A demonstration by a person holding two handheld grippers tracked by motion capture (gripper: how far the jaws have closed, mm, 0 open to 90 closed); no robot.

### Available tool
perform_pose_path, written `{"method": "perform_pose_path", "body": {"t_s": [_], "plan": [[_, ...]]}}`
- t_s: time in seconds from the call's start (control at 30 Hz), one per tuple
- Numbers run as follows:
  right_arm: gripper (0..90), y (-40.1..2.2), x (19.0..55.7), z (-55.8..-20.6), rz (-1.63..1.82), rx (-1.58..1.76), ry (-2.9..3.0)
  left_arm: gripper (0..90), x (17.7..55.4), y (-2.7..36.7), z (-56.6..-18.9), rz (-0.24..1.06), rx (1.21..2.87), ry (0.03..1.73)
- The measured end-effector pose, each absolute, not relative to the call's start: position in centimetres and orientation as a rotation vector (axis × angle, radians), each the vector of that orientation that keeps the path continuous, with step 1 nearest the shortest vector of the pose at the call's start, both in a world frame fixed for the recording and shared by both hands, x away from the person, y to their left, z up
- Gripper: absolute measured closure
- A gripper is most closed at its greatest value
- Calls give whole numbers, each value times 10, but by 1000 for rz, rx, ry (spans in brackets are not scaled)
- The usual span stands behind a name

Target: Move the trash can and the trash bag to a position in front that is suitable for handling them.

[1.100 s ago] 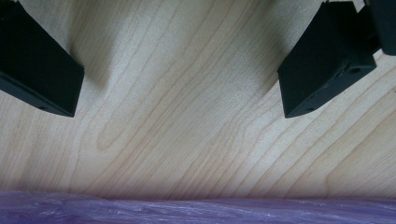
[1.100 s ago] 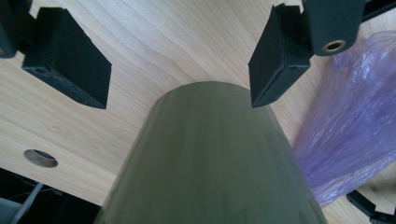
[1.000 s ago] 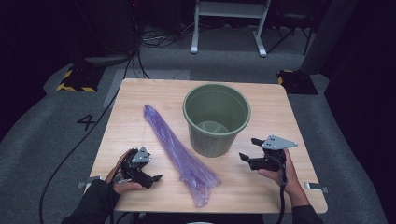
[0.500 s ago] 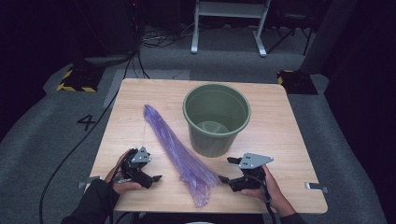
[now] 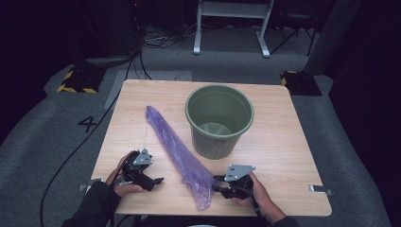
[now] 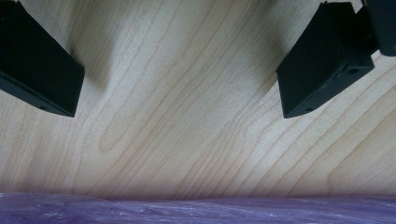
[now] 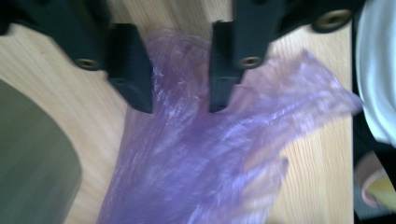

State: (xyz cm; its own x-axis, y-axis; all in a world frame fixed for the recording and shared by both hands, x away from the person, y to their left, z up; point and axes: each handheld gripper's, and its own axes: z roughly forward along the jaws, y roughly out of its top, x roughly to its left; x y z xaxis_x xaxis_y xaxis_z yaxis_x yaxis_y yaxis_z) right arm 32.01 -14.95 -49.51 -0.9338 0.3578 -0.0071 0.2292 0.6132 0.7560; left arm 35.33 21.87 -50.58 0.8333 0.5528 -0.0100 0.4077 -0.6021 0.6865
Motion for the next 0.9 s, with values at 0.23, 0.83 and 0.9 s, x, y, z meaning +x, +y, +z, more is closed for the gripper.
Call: {"method": "perform_pose_path", "body": {"t_s": [0.23, 0.83, 0.9], "plan": [[837, -163, 330, -499, 1205, 495, 2697, 3, 353, 219, -506, 264, 2298, 697], [844, -249, 371, -496, 1146, 819, 2517, 3, 353, 219, -506, 265, 2299, 696], [845, -258, 376, -496, 1119, 861, 2486, 3, 353, 219, -506, 267, 2299, 697]]}}
